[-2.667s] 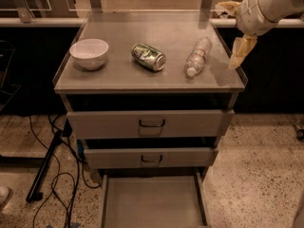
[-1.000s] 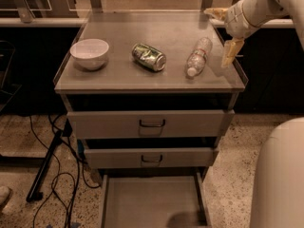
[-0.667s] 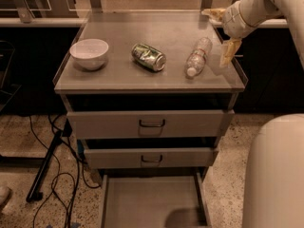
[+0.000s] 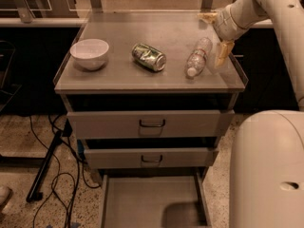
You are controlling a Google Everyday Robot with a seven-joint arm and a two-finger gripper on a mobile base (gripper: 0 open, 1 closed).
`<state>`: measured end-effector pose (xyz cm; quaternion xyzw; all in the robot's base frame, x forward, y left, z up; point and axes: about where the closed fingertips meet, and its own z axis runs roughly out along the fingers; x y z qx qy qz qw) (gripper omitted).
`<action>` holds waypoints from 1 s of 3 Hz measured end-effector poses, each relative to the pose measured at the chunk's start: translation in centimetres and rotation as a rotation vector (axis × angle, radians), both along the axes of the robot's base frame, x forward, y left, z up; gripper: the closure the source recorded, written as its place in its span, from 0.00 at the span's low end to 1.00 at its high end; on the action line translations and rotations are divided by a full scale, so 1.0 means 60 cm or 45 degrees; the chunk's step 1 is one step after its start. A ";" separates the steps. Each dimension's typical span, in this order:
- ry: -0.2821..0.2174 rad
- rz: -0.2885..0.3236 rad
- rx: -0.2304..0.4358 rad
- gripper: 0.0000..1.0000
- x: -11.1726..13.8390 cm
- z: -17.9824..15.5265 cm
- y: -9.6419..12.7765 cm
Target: Place water bottle into bottom drawer
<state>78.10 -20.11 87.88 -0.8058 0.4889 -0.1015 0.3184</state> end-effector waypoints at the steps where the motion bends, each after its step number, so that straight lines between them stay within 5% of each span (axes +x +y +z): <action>1: 0.027 0.029 -0.019 0.00 0.003 -0.019 0.010; 3: 0.071 0.051 -0.037 0.02 -0.009 -0.038 0.012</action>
Offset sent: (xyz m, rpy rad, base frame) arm -0.0039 0.0028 -0.0170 -0.0325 0.0505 0.0353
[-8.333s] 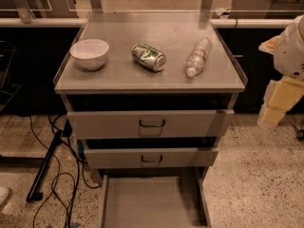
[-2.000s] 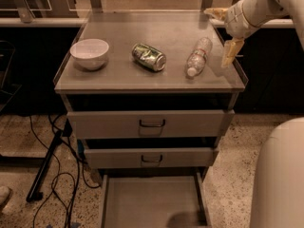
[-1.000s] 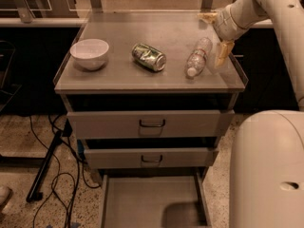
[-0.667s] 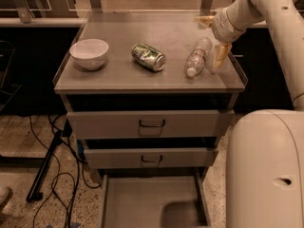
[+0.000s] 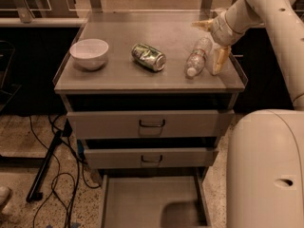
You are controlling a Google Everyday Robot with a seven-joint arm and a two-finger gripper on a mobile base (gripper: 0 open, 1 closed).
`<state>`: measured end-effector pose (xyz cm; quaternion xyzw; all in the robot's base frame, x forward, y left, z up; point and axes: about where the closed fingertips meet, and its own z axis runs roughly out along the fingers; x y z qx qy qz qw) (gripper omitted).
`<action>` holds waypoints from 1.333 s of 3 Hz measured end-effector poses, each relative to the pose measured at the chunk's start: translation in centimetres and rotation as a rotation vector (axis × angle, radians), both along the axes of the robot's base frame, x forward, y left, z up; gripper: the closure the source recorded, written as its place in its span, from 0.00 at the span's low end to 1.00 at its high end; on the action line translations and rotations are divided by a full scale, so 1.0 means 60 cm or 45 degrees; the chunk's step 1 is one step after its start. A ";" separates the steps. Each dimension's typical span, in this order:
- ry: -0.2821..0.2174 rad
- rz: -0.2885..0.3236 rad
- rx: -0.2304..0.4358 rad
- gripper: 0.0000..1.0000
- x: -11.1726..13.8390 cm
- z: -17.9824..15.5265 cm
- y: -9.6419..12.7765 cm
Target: Place water bottle into bottom drawer
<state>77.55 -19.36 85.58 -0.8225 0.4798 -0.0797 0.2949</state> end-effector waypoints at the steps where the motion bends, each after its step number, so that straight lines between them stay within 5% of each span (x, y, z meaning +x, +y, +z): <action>1: 0.000 0.000 0.000 0.23 0.000 0.000 0.000; 4: 0.000 0.000 0.000 0.93 0.000 0.000 0.000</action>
Offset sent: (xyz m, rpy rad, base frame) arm 0.0000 0.0000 0.0000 0.0000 0.0000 0.0000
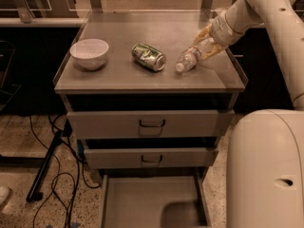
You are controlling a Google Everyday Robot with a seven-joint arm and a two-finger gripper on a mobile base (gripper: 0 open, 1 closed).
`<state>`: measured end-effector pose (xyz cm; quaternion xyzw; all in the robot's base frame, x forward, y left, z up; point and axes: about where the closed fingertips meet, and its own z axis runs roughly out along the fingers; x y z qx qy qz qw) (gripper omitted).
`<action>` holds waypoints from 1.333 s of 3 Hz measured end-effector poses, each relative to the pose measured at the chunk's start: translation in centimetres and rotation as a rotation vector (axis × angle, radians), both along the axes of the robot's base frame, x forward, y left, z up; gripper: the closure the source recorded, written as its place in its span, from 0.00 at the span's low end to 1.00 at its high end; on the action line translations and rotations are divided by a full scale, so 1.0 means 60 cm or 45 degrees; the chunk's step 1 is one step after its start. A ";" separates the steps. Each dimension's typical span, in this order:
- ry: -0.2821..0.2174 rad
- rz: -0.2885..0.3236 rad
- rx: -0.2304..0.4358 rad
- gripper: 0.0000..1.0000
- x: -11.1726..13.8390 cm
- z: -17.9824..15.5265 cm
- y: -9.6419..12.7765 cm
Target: Place water bottle into bottom drawer
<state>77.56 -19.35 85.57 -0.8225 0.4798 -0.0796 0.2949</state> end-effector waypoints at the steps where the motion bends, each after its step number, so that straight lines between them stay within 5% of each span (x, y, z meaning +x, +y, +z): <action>1: 0.002 0.001 0.001 1.00 0.000 -0.001 0.001; 4: -0.018 -0.104 0.003 1.00 -0.005 0.061 -0.022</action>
Offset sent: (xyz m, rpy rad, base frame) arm 0.0003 -0.0006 0.0019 0.0091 0.0033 -0.0011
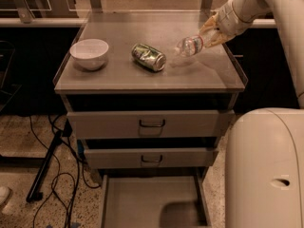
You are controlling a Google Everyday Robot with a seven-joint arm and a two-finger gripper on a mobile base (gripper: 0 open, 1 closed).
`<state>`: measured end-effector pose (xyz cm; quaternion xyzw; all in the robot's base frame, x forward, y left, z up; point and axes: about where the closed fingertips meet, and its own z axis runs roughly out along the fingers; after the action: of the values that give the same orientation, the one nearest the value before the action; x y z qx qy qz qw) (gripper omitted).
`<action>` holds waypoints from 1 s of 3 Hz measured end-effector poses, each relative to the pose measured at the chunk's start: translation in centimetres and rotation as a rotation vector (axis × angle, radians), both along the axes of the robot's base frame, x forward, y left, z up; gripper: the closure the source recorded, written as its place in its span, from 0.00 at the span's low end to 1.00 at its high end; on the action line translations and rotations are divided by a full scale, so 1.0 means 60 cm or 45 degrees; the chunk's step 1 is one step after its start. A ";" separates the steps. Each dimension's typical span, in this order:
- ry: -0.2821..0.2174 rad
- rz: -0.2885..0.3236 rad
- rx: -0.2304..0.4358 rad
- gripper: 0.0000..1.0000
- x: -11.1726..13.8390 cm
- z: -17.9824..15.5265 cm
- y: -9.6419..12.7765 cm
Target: Place water bottle into bottom drawer
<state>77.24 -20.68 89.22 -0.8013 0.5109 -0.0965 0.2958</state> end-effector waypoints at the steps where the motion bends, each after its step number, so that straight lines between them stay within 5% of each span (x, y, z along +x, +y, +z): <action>1: -0.038 -0.089 0.036 1.00 -0.066 0.083 -0.026; 3: 0.006 -0.102 0.009 1.00 -0.082 0.071 -0.025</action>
Offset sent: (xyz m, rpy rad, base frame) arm -0.0871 -0.0135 0.0639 0.0399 -0.0476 -0.1083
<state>72.32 -22.20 93.50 -0.7793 0.5437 -0.1047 0.2935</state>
